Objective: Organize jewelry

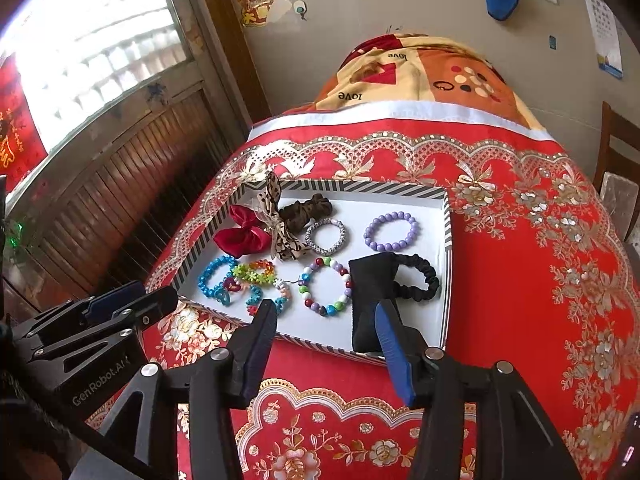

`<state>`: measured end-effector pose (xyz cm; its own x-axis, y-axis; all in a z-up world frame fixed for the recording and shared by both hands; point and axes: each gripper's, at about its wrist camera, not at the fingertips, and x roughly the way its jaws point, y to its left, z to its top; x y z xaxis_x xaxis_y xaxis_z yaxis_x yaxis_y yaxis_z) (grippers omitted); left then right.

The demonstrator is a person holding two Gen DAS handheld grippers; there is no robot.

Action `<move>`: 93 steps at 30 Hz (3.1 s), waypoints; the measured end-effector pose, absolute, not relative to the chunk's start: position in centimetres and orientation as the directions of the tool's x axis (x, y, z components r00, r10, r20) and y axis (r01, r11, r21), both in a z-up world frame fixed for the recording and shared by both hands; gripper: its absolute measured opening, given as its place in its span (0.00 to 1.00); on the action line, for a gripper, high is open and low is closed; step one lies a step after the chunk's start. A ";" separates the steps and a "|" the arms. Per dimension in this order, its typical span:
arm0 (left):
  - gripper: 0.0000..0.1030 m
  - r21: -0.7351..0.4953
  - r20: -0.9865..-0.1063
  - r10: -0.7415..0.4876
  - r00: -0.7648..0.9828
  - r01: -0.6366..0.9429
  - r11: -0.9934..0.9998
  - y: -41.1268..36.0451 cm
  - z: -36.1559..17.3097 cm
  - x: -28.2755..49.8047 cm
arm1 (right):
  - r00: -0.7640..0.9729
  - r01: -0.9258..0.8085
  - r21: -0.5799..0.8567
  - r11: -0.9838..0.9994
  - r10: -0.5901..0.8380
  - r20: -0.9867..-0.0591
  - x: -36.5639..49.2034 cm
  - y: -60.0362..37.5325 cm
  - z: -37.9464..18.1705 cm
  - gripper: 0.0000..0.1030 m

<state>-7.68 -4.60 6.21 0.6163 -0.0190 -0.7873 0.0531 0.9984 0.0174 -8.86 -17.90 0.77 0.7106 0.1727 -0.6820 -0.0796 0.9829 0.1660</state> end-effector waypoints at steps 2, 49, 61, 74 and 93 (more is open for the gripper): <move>0.34 0.019 -0.785 -0.018 0.620 0.054 0.998 -4.7 6.3 -7.7 | 0.714 -0.082 0.163 0.983 0.172 -0.678 -9.0 -17.8 0.9 0.52; 0.34 0.023 -0.793 -0.021 0.609 0.064 0.998 -3.4 5.8 -6.3 | 0.691 -0.080 0.143 0.987 0.158 -0.705 -7.5 -17.1 0.4 0.55; 0.34 0.023 -0.795 -0.021 0.606 0.065 0.998 -3.6 5.6 -6.0 | 0.686 -0.072 0.151 0.986 0.159 -0.710 -7.0 -17.4 0.0 0.56; 0.34 0.023 -0.800 -0.023 0.599 0.069 0.997 -3.6 5.2 -5.6 | 0.678 -0.080 0.149 0.986 0.163 -0.717 -6.8 -16.9 -0.3 0.56; 0.34 0.021 -0.797 -0.029 0.603 0.076 0.997 -4.2 4.6 -5.3 | 0.667 -0.080 0.156 0.984 0.169 -0.725 -6.2 -17.9 -1.1 0.56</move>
